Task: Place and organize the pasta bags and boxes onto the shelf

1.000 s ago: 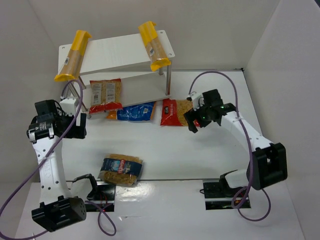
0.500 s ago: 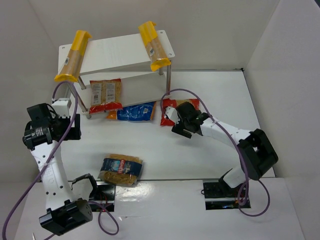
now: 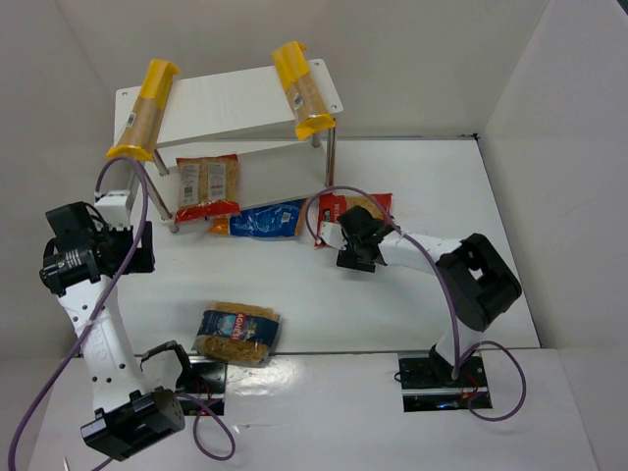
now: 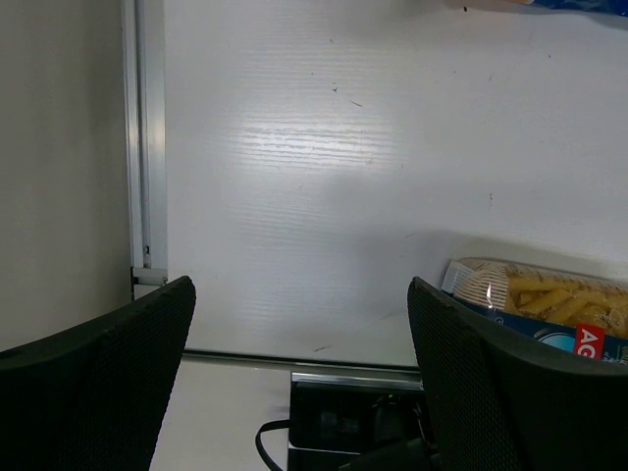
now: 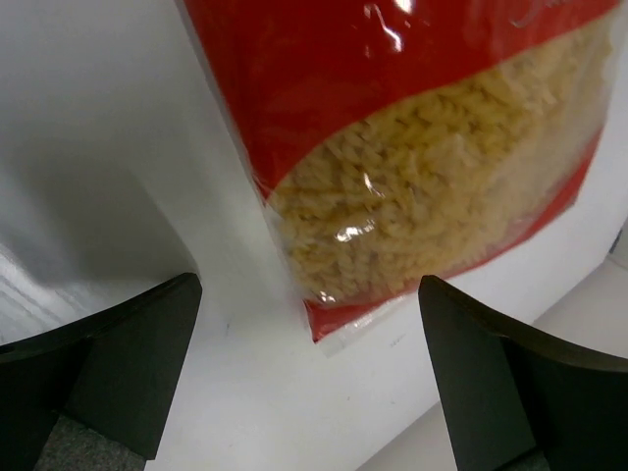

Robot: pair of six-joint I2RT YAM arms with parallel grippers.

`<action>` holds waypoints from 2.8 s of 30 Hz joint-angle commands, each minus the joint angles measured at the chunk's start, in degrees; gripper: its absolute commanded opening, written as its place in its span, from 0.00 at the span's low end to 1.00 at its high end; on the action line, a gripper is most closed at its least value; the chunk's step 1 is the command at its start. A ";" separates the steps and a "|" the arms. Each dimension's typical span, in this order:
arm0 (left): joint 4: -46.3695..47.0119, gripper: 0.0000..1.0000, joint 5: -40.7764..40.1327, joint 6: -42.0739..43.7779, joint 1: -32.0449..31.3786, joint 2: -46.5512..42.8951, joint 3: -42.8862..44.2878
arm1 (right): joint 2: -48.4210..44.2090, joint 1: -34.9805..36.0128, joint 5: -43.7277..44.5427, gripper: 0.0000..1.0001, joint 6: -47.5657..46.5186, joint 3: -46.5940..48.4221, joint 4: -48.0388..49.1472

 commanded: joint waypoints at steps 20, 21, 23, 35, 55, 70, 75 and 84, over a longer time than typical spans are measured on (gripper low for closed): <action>-0.33 0.94 1.72 0.71 1.86 1.23 2.94 | 11.25 -3.55 -6.38 0.88 -1.38 11.37 3.10; -0.33 0.94 1.72 0.71 1.86 1.23 2.94 | 11.87 -3.56 -7.00 0.83 -1.37 12.25 1.59; -0.85 0.94 1.72 1.23 1.86 1.23 2.94 | 14.06 -3.56 -9.19 0.60 0.03 15.32 -3.57; -0.86 0.93 3.47 1.24 2.39 0.71 2.94 | 2.41 3.64 -30.62 0.00 4.87 17.36 -28.02; -0.86 0.91 5.23 1.24 2.39 -0.88 3.55 | -5.97 3.83 -50.77 0.00 19.80 28.96 -29.63; -0.86 0.88 4.18 1.24 2.39 -2.55 2.50 | -1.84 8.91 -26.90 0.00 30.97 40.47 -17.77; -0.86 0.88 3.65 1.24 2.39 -2.55 2.50 | 0.97 16.29 -8.03 0.00 30.45 39.95 -13.02; -0.86 0.88 2.60 1.24 2.39 -4.83 1.88 | 5.45 22.89 18.54 0.00 28.08 41.18 1.03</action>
